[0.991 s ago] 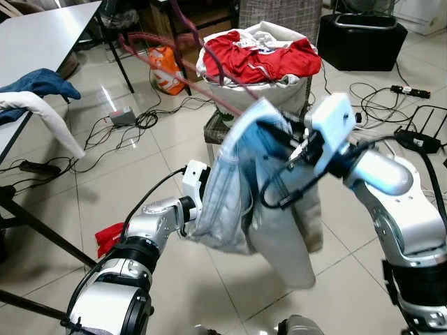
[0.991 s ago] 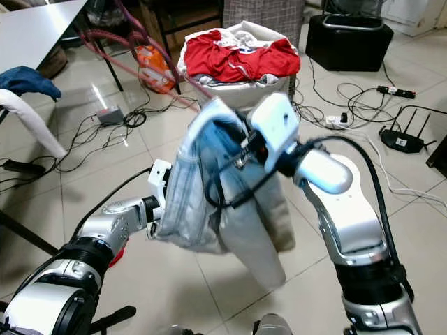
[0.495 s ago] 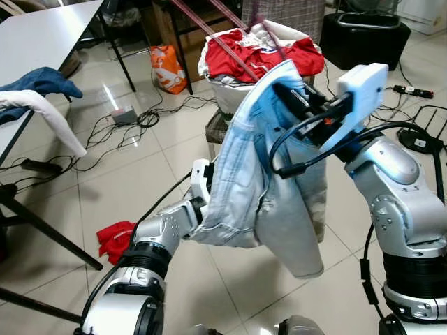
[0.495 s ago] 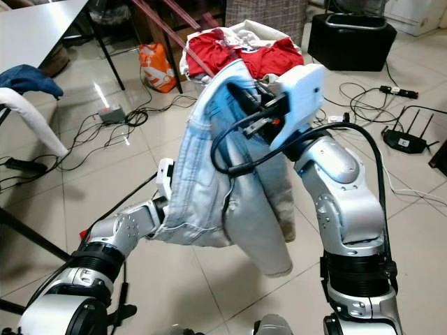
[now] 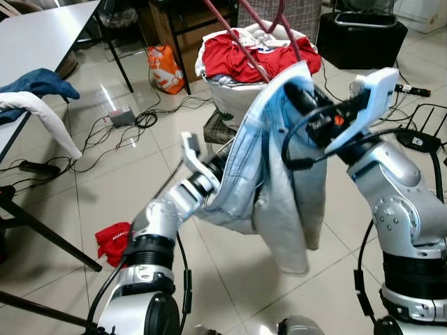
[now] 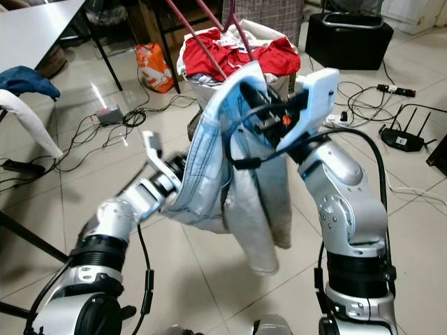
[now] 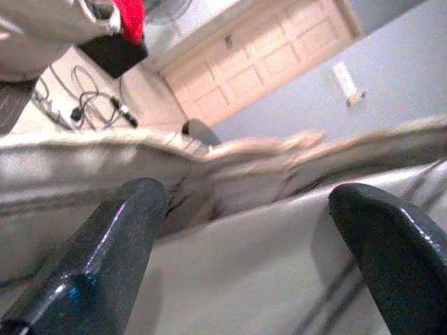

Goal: Hang hanger

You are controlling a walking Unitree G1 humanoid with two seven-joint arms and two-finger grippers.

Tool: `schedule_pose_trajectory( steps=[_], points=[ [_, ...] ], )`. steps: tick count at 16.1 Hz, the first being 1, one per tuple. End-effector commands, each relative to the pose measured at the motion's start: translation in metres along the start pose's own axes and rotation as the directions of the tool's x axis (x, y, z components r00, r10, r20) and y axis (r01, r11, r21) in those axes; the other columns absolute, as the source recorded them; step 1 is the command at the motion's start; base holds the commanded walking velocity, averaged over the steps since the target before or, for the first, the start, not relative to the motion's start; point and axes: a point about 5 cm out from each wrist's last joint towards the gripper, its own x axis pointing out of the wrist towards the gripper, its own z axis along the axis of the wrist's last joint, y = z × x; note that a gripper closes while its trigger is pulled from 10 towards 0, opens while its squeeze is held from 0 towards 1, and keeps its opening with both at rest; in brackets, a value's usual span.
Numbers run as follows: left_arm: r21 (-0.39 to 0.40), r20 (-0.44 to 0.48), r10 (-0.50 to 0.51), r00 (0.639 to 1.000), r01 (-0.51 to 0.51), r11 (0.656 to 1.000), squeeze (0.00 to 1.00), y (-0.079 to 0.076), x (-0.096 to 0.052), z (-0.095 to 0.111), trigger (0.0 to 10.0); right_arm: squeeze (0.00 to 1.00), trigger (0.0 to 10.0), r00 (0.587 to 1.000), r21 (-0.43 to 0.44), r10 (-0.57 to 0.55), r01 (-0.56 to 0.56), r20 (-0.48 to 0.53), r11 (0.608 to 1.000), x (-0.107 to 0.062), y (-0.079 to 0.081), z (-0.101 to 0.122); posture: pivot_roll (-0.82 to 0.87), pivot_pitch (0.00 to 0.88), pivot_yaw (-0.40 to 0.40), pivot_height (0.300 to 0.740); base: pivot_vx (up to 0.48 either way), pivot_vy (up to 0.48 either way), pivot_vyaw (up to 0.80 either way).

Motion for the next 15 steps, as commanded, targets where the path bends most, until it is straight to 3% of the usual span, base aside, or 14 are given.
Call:
schedule_pose_trajectory(
  steps=[1, 3, 7, 9, 11, 13, 14, 15],
  points=[
    [-0.007, 0.029, -0.023, 0.999, 0.023, 1.0, 0.0, -0.009, 0.003, 0.007, 10.0, 0.0, 10.0, 0.999, 0.044, 0.04, -0.041, 0.023, 0.998, 0.0, 0.004, 0.002, -0.23, 0.0, 0.163, 0.74, 0.0, 0.0, 0.0],
    [-0.021, 0.031, -0.012, 0.999, 0.013, 1.0, 0.0, -0.011, 0.002, 0.005, 10.0, 0.0, 10.0, 0.998, 0.086, 0.059, -0.061, 0.03, 0.994, -0.002, 0.006, 0.002, -0.23, 0.0, 0.166, 0.74, 0.0, 0.0, 0.0],
    [-0.01, 0.033, 0.007, 0.999, -0.007, 1.0, 0.0, -0.013, 0.002, 0.007, 10.0, 0.0, 10.0, 0.996, 0.088, 0.084, -0.084, 0.009, 0.993, -0.004, 0.009, -0.002, -0.23, 0.0, 0.163, 0.74, 0.0, 0.0, 0.0],
    [0.123, 0.037, 0.124, 0.992, -0.127, 0.984, 0.0, 0.002, -0.002, 0.015, 10.0, 0.0, 10.0, 0.997, -0.001, 0.059, -0.059, -0.044, 0.998, -0.006, 0.004, -0.01, -0.23, 0.0, 0.158, 0.74, 0.0, 0.0, 0.0],
    [0.251, 0.081, 0.263, 0.961, -0.276, 0.928, 0.0, 0.021, -0.009, 0.026, 10.0, 0.0, 10.0, 1.0, -0.011, 0.004, -0.004, -0.026, 1.0, -0.005, -0.005, -0.007, -0.23, 0.0, 0.158, 0.74, 0.0, 0.0, 0.0],
    [0.312, 0.129, 0.338, 0.932, -0.361, 0.879, 0.0, 0.03, -0.015, 0.036, 10.0, 0.0, 10.0, 0.999, -0.015, -0.034, 0.034, 0.012, 0.999, -0.003, -0.012, 0.002, -0.23, 0.0, 0.157, 0.74, 0.0, 0.0, 0.0],
    [0.373, 0.219, 0.418, 0.881, -0.472, 0.799, 0.0, 0.04, -0.024, 0.052, 10.0, 0.0, 10.0, 0.997, -0.041, -0.066, 0.068, 0.042, 0.997, -0.001, -0.018, 0.011, -0.23, 0.0, 0.153, 0.74, 0.0, 0.0, 0.0],
    [0.386, 0.242, 0.43, 0.87, -0.492, 0.78, 0.0, 0.042, -0.026, 0.056, 10.0, 0.0, 10.0, 0.997, -0.046, -0.066, 0.068, 0.042, 0.997, 0.0, -0.019, 0.011, -0.23, 0.0, 0.153, 0.74, 0.0, 0.0, 0.0]
  ],
)
